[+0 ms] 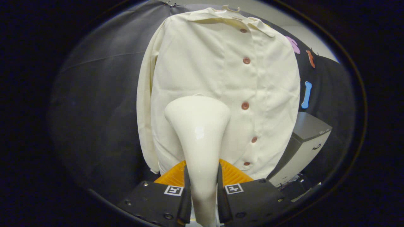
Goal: Iron the clothes twice with a garment steamer, once on the left side and once on the right side.
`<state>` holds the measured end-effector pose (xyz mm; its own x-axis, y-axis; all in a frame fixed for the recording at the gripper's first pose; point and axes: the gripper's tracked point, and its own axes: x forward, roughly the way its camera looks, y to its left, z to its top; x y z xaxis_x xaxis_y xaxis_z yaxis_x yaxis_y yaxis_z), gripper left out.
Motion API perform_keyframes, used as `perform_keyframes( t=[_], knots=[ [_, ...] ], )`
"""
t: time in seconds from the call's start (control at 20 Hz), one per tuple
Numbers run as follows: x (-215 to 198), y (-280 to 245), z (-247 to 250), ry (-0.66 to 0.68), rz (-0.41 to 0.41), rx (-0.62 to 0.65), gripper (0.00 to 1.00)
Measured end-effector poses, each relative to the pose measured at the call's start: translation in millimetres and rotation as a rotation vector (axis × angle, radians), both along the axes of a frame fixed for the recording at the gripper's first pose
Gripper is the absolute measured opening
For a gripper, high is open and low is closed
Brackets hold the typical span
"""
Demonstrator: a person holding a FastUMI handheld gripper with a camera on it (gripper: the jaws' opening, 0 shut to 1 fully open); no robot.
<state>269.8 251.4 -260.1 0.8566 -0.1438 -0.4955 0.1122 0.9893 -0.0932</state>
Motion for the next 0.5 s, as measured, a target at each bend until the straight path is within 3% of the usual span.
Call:
perform_keyframes(
  t=[0.5],
  knots=[
    [-32.5, -3.3, -66.3, 0.114, -0.007, -0.022, 0.34]
  ],
)
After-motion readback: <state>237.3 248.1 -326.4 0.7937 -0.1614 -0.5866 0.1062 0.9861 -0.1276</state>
